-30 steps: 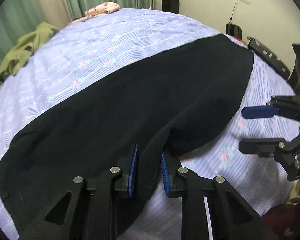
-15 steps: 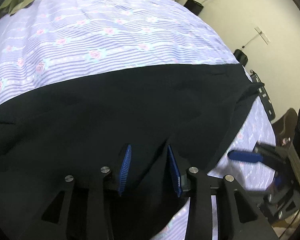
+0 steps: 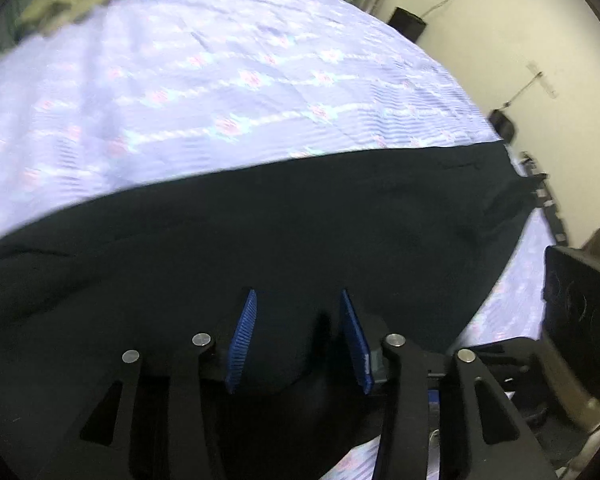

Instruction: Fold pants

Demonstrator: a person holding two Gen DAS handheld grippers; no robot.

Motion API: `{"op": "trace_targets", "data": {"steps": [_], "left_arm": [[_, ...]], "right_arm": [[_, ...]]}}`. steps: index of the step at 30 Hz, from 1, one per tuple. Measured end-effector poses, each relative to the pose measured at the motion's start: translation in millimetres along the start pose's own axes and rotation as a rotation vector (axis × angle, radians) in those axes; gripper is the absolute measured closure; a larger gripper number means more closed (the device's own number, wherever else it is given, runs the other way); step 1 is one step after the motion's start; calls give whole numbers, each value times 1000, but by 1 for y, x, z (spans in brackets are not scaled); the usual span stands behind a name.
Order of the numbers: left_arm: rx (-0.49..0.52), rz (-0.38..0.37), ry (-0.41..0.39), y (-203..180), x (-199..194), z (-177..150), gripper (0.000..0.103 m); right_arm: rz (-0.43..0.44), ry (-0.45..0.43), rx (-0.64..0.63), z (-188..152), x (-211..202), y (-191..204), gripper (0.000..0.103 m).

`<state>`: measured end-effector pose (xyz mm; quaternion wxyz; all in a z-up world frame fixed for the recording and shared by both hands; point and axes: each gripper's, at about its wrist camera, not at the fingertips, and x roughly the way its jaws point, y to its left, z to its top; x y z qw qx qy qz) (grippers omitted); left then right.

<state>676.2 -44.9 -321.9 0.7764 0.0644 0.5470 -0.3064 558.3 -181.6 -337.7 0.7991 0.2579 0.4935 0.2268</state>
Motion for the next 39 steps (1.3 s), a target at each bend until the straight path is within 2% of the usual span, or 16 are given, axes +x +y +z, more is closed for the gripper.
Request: {"op": "trace_targets", "data": {"steps": [3, 6, 8, 12, 15, 18, 21, 24, 26, 28, 29, 30, 32, 34, 36, 39], "left_arm": [[31, 26, -44, -5, -28, -10, 61], [81, 12, -50, -22, -47, -28, 59], [111, -16, -33, -36, -51, -43, 52], [113, -48, 32, -56, -36, -79, 52], [125, 2, 80, -67, -16, -102, 52], [175, 73, 32, -73, -9, -123, 51], [234, 146, 0, -83, 0, -133, 49], [244, 190, -15, -89, 1, -133, 47], [189, 211, -7, -87, -14, -128, 47], [99, 226, -92, -78, -47, -128, 46], [54, 233, -140, -73, -66, -132, 39], [-12, 267, -197, -63, -90, -139, 34], [-110, 333, -252, -44, -120, -156, 31], [-208, 393, -271, -21, -140, -179, 31], [-330, 436, -272, 7, -150, -200, 31], [-569, 379, -258, 55, -152, -230, 31]], "right_arm": [[50, -8, 50, -13, -18, 5, 89], [44, -14, 39, -39, -40, 30, 91], [58, -1, 76, -59, -48, 42, 91], [4, 44, 190, -103, -42, 36, 92], [4, 77, 284, -119, -28, 19, 92], [-27, 112, 286, -123, -15, 16, 93], [-45, 128, 291, -122, -7, 18, 93], [-88, 156, 269, -120, -3, 23, 92], [-133, 196, 253, -118, 5, 32, 92], [-158, 214, 204, -118, -2, 45, 89], [-175, 204, 177, -118, -9, 50, 85], [-203, 187, 149, -117, -18, 57, 72], [-241, 123, 99, -112, -42, 63, 57], [-303, 52, 44, -102, -53, 76, 50], [-364, -9, -22, -87, -52, 87, 48], [-417, -38, -101, -66, -29, 97, 48]]}}
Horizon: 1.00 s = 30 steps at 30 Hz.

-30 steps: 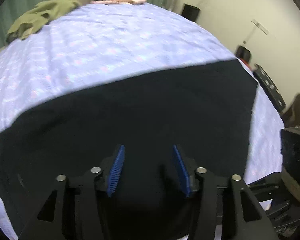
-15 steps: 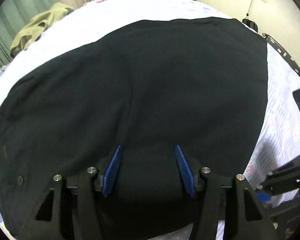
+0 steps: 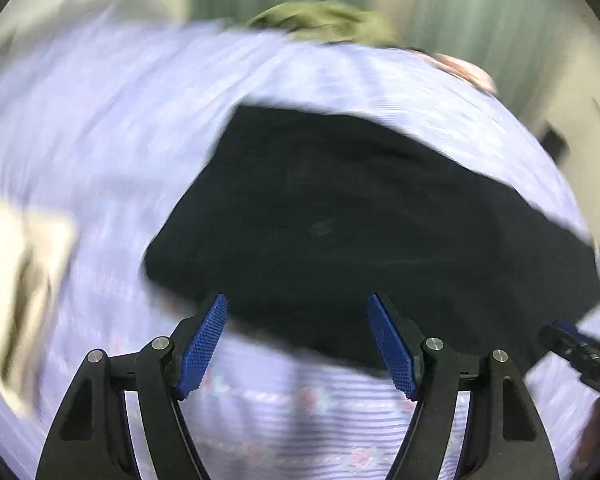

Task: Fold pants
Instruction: 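Lift and fold the trouser strip over with both grippers, then release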

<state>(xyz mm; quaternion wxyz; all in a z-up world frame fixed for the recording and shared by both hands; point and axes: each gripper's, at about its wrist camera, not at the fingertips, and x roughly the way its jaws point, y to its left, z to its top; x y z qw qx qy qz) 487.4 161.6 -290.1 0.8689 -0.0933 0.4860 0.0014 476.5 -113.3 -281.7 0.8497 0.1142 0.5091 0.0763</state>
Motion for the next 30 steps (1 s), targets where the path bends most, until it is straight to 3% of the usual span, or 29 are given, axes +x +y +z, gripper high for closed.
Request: {"op": "trace_targets", "data": {"steps": [3, 6, 9, 11, 12, 14, 16, 22, 24, 26, 30], "left_arm": [[-221, -76, 29, 46, 18, -2, 31], [-358, -138, 31, 64, 36, 1, 31], [-458, -183, 54, 75, 56, 3, 29], [-493, -179, 67, 70, 66, -1, 30], [-517, -184, 71, 73, 73, -2, 36], [-552, -163, 79, 79, 75, -2, 59], [-608, -154, 62, 87, 69, -4, 66], [-411, 14, 99, 59, 57, 15, 59], [-325, 79, 85, 47, 25, 20, 58], [-203, 113, 39, 28, -12, 19, 41], [19, 125, -55, -10, -100, 6, 36]], "right_arm": [[0, 3, -61, 15, 31, 17, 48], [-22, 31, -141, 24, 63, 40, 48], [-48, 85, -198, 17, 82, 50, 48], [-90, 76, -222, 12, 87, 58, 44], [-88, 77, -229, 10, 87, 61, 43], [-80, 83, -246, 9, 89, 66, 42], [-74, 93, -287, 7, 90, 74, 38], [-77, 101, -413, 0, 83, 92, 37], [-43, 96, -378, 1, 65, 85, 37], [-14, 52, -320, 3, 29, 74, 37], [15, -29, -202, 9, -51, 48, 34]]}}
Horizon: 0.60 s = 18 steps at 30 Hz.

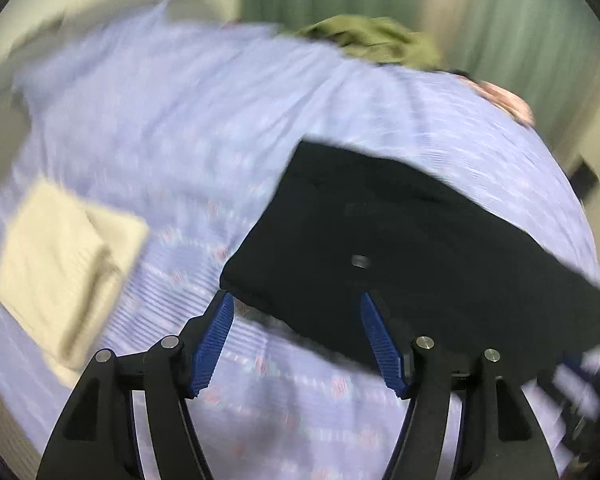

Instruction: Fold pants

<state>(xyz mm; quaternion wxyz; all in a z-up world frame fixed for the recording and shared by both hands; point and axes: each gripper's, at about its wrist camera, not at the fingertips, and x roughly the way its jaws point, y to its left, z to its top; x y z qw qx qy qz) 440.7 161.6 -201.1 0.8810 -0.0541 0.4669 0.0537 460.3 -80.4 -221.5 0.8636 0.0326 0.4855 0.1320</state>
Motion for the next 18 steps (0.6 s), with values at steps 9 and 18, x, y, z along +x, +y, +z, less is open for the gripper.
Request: {"op": "trace_targets", "data": {"steps": [9, 18], "left_arm": [[305, -130, -152, -102, -146, 0, 21], [463, -340, -181, -231, -184, -3, 21]], "right_arm": [[-50, -199, 157, -21, -173, -32, 23], [-195, -316, 264, -47, -271, -103, 23]]}}
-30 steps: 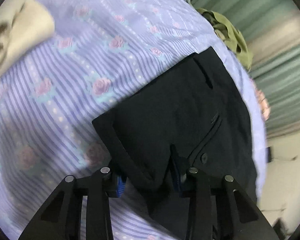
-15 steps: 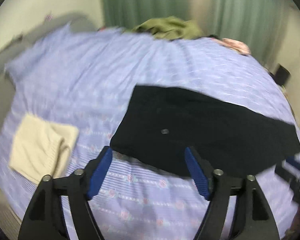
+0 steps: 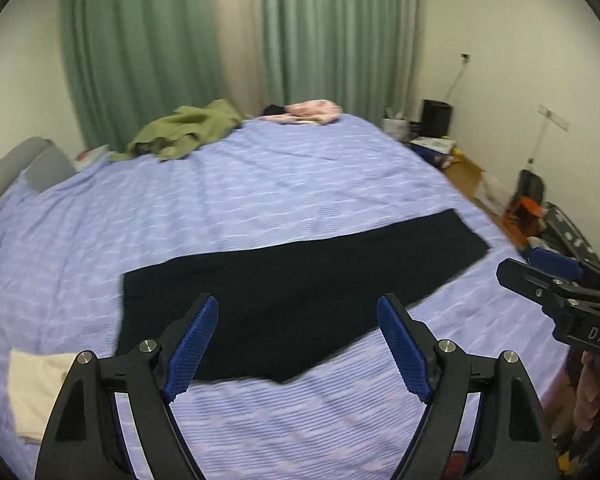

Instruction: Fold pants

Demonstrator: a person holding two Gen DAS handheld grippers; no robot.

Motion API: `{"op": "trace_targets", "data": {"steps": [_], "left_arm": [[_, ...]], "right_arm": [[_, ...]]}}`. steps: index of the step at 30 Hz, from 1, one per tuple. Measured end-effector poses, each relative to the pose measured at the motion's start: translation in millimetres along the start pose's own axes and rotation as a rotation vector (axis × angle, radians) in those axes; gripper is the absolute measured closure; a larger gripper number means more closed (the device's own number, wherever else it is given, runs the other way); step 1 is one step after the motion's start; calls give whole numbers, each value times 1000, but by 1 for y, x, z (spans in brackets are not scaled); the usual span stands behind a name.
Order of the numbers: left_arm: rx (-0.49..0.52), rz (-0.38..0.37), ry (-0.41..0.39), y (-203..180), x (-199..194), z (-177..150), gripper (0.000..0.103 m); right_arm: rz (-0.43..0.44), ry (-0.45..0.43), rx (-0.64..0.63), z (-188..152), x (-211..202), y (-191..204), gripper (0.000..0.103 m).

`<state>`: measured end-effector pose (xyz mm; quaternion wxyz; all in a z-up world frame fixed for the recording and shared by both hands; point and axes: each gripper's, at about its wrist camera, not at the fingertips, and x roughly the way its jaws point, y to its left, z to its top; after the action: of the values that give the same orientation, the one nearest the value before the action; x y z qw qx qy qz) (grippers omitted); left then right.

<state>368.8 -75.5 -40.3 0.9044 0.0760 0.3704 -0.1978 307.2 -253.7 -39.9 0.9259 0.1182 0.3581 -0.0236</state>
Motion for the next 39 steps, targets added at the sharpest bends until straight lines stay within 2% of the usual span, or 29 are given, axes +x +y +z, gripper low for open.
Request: {"op": "trace_targets", "data": {"steps": [3, 9, 16, 22, 26, 28, 31, 36, 39], "left_arm": [[18, -35, 3, -37, 19, 15, 21], [-4, -56, 14, -99, 77, 45, 21], [37, -61, 30, -175, 186, 70, 21], [148, -59, 58, -231, 282, 73, 21], [185, -77, 98, -262, 339, 67, 21], [190, -86, 116, -273, 357, 63, 21], [189, -102, 140, -286, 384, 59, 21], [198, -114, 156, -298, 408, 52, 21], [203, -122, 159, -300, 417, 50, 21]], "right_arm": [[-59, -23, 60, 3, -7, -46, 23], [-113, -45, 133, 12, 13, -136, 23], [-171, -48, 252, 26, 82, -263, 23], [-185, -23, 385, 15, 161, -357, 24], [-184, 14, 455, 2, 210, -398, 29], [-168, 39, 504, -6, 235, -420, 34], [-155, 63, 567, -19, 263, -447, 35], [-119, 101, 663, -41, 292, -475, 38], [-86, 64, 684, -50, 300, -481, 37]]}}
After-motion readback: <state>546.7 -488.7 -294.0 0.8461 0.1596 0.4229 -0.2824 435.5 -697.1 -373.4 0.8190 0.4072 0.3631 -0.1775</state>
